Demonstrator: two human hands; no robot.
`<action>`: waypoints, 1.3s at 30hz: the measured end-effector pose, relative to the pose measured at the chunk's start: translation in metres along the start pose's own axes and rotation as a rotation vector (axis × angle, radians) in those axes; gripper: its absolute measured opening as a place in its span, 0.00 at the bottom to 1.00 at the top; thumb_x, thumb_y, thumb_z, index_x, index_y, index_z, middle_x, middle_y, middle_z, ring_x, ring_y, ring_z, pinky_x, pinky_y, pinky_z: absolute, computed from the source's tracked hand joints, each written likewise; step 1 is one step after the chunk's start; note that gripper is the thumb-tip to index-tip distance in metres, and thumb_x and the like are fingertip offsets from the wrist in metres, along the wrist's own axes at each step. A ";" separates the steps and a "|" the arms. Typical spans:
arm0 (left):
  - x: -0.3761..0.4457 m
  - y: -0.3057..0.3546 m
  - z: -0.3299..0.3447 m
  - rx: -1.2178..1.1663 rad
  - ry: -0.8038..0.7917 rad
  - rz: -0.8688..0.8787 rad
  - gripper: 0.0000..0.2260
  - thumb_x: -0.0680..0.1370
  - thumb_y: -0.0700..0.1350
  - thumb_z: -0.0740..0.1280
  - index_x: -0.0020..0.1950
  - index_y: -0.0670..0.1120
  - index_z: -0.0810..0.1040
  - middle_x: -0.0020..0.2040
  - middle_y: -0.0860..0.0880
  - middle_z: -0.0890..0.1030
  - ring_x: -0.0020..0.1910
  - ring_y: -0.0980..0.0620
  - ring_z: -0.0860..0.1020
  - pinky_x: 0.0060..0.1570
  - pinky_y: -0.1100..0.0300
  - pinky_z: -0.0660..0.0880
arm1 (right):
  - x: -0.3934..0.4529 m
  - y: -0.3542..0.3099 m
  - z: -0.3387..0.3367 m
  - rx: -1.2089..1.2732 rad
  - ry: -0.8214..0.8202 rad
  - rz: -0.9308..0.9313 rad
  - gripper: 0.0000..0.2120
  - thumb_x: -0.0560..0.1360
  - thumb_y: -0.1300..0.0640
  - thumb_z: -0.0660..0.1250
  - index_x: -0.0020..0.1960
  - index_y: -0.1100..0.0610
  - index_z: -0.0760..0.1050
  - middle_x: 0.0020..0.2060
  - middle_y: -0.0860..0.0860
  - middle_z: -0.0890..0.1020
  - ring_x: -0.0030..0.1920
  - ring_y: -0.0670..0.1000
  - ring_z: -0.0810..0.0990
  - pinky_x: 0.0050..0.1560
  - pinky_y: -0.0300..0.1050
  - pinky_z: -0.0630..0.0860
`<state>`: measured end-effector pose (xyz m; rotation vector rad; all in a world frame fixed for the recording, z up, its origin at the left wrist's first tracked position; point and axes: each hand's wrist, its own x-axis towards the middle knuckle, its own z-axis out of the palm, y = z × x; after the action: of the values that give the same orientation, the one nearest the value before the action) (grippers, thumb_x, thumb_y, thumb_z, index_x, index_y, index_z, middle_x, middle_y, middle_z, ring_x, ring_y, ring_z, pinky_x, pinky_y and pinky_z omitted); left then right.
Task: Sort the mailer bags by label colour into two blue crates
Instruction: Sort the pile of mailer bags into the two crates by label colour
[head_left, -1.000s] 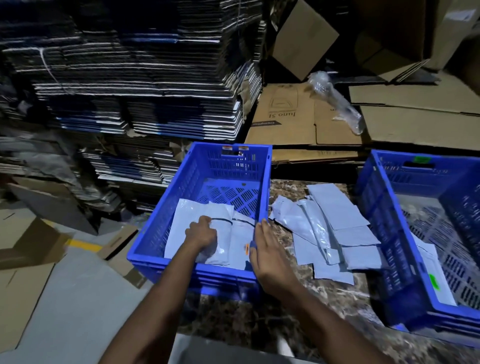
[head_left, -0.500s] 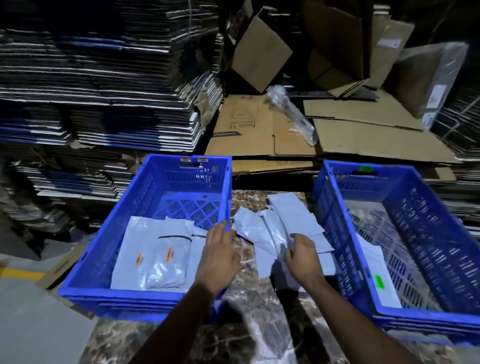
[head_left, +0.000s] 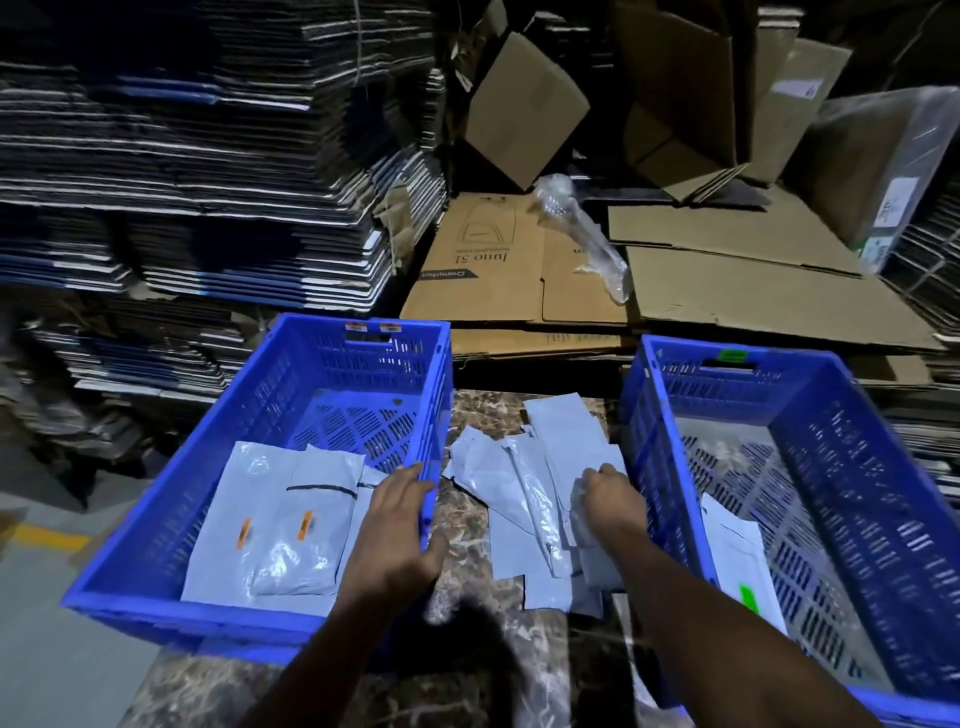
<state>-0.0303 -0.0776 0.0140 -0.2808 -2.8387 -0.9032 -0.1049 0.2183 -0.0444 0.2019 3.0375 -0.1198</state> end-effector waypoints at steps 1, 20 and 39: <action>0.000 0.001 0.000 -0.003 0.000 -0.006 0.25 0.71 0.49 0.66 0.68 0.48 0.72 0.75 0.52 0.65 0.76 0.53 0.58 0.74 0.59 0.55 | 0.001 0.001 0.000 -0.013 0.003 -0.017 0.10 0.78 0.59 0.62 0.59 0.57 0.74 0.58 0.54 0.76 0.58 0.56 0.76 0.49 0.49 0.78; -0.002 0.002 -0.003 -0.014 0.014 -0.014 0.22 0.74 0.49 0.67 0.67 0.48 0.73 0.74 0.52 0.66 0.75 0.54 0.58 0.72 0.61 0.55 | -0.017 -0.005 -0.027 0.053 0.234 -0.079 0.04 0.77 0.64 0.62 0.50 0.58 0.67 0.39 0.55 0.80 0.34 0.57 0.77 0.33 0.46 0.63; -0.033 0.045 -0.013 -0.520 -0.328 0.008 0.19 0.73 0.60 0.70 0.61 0.54 0.78 0.54 0.54 0.82 0.52 0.59 0.79 0.52 0.60 0.73 | -0.117 -0.005 -0.101 0.960 0.442 -0.252 0.03 0.82 0.52 0.61 0.50 0.45 0.72 0.32 0.58 0.74 0.31 0.59 0.72 0.31 0.48 0.67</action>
<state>0.0124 -0.0536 0.0424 -0.5414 -2.8181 -1.7301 0.0007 0.2074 0.0677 -0.1191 3.0924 -1.7430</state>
